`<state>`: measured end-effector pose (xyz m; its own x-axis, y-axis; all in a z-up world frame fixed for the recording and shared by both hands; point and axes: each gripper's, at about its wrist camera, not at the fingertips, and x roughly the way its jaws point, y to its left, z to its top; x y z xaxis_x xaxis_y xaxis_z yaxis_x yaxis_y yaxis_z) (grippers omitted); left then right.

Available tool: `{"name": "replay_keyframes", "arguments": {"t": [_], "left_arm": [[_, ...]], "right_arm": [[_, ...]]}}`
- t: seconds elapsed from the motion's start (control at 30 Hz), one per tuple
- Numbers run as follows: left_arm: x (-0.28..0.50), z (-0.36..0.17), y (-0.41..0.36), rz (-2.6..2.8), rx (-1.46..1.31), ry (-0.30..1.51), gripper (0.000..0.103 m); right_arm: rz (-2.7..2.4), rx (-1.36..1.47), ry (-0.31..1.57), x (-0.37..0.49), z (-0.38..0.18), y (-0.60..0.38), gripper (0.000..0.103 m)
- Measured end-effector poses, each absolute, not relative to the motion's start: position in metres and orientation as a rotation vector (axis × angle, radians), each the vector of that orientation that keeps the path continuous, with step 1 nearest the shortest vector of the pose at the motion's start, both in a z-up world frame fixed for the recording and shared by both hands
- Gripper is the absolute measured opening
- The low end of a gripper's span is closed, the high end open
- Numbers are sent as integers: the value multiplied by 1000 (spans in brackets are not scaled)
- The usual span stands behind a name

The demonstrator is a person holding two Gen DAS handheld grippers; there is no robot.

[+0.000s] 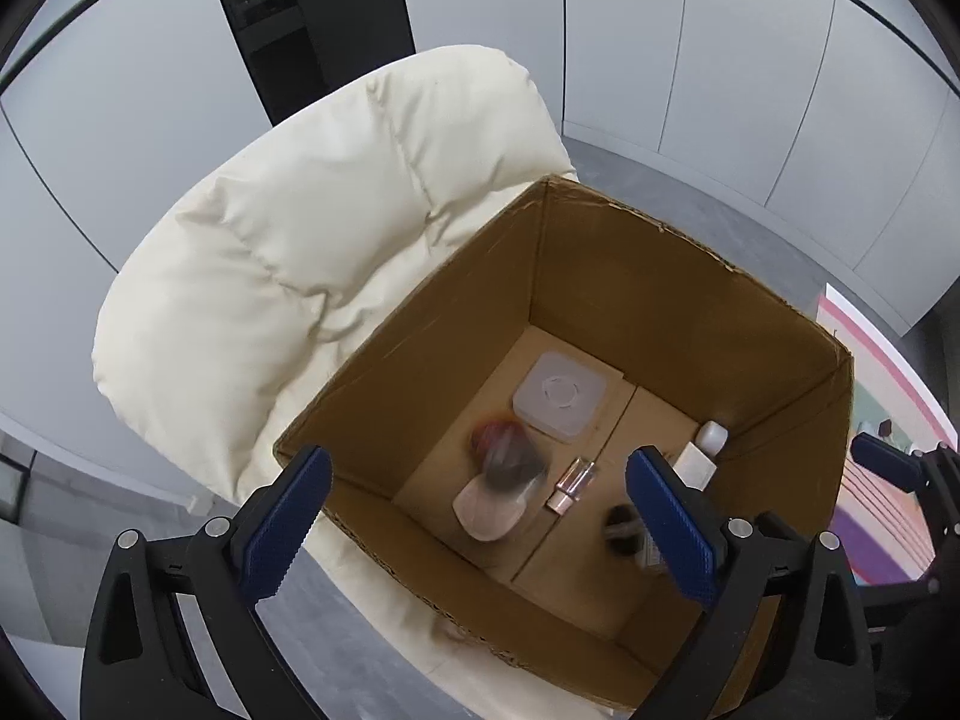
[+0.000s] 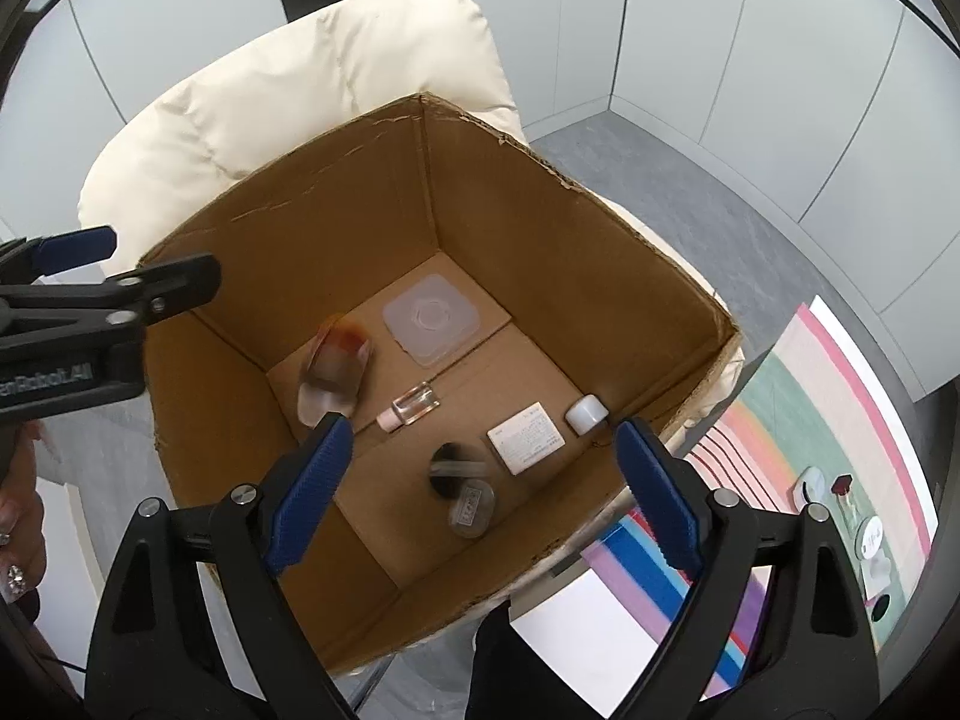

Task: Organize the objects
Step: 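Open the left tool to drop the tin while the right tool drops the sponge, then withdraw both open tools from the box toward the striped cloth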

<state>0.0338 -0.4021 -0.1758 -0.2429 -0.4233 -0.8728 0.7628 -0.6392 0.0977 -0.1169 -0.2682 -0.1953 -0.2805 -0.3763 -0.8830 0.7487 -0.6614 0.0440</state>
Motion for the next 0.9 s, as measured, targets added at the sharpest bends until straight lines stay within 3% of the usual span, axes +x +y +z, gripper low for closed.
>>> {"name": "replay_keyframes", "arguments": {"t": [0.6, 0.9], "left_arm": [[64, -173, -385, -1960, 1241, 435, 99], [93, -158, -338, -1971, 1246, 379, 99]], "right_arm": [[-2097, 1259, 451, -103, -172, -233, 91], [-2134, 1256, 420, -69, -147, -199, 91]]}}
